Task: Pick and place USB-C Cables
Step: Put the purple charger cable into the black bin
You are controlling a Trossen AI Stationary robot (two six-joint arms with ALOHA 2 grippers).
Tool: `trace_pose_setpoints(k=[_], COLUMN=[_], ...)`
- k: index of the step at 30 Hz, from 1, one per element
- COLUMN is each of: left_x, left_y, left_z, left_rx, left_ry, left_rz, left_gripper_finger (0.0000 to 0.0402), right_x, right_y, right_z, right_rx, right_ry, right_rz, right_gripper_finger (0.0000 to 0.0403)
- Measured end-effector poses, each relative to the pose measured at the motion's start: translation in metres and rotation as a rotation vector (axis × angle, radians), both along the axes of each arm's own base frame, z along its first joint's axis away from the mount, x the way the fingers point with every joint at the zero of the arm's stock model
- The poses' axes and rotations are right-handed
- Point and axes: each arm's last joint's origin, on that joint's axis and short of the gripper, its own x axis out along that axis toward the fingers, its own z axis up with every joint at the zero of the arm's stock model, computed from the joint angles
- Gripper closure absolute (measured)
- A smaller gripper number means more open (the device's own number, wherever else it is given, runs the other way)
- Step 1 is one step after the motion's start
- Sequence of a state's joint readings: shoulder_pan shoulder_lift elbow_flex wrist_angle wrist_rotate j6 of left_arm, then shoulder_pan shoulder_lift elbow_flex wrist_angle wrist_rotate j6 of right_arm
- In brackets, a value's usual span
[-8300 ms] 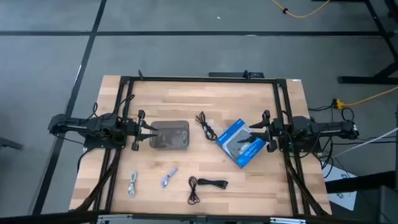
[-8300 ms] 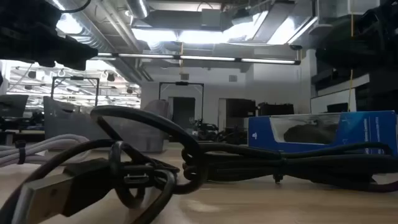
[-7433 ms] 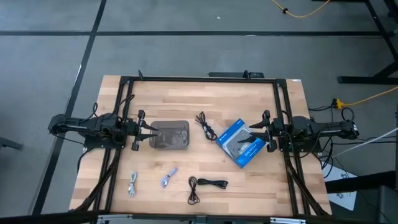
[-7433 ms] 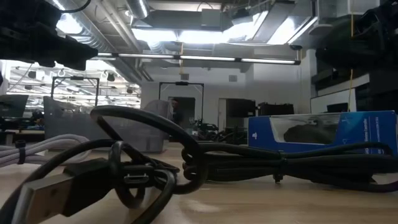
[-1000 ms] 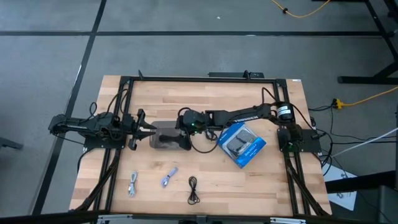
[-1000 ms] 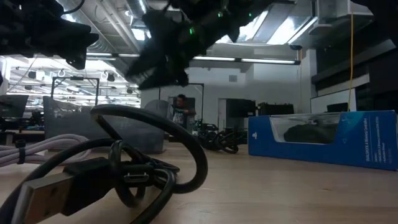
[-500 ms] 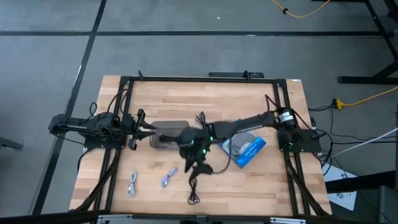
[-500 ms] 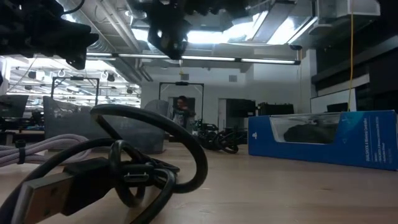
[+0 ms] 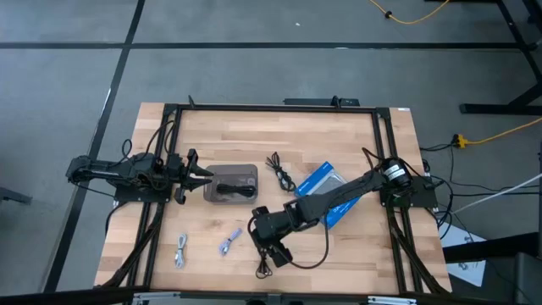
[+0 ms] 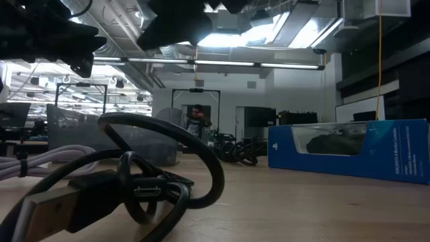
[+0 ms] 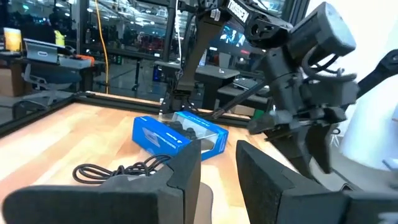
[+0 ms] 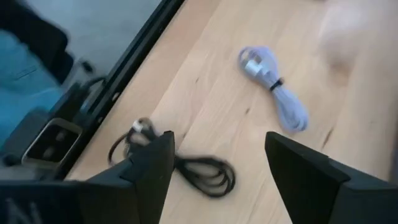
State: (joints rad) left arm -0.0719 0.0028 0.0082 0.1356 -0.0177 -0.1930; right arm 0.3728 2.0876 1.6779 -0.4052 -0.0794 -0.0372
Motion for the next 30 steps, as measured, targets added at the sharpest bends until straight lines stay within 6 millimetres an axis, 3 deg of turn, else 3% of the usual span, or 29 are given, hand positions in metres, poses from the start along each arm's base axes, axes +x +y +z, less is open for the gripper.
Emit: trace_pose_setpoints(k=[9, 17, 26, 30], left_x=[0.0, 0.0, 0.0, 0.001], left_y=[0.0, 0.0, 0.0, 0.0], left_z=[-0.003, -0.004, -0.004, -0.004], left_rx=[-0.077, -0.111, -0.108, -0.107], left_ry=[0.036, 0.047, 0.048, 0.052], left_rz=[-0.011, -0.015, -0.015, -0.014], left_gripper_finger=[0.0305, 0.0305, 0.0305, 0.0305], right_x=[0.024, 0.049, 0.08, 0.091], right_y=[0.007, 0.006, -0.007, -0.003], right_z=[0.01, -0.003, -0.003, -0.019], right_rx=[0.036, 0.092, 0.129, 0.02], right_ry=[-0.326, -0.56, -0.443, -0.277], right_rz=[-0.105, -0.104, -0.136, -0.078], right_gripper_finger=[0.015, 0.015, 0.015, 0.015])
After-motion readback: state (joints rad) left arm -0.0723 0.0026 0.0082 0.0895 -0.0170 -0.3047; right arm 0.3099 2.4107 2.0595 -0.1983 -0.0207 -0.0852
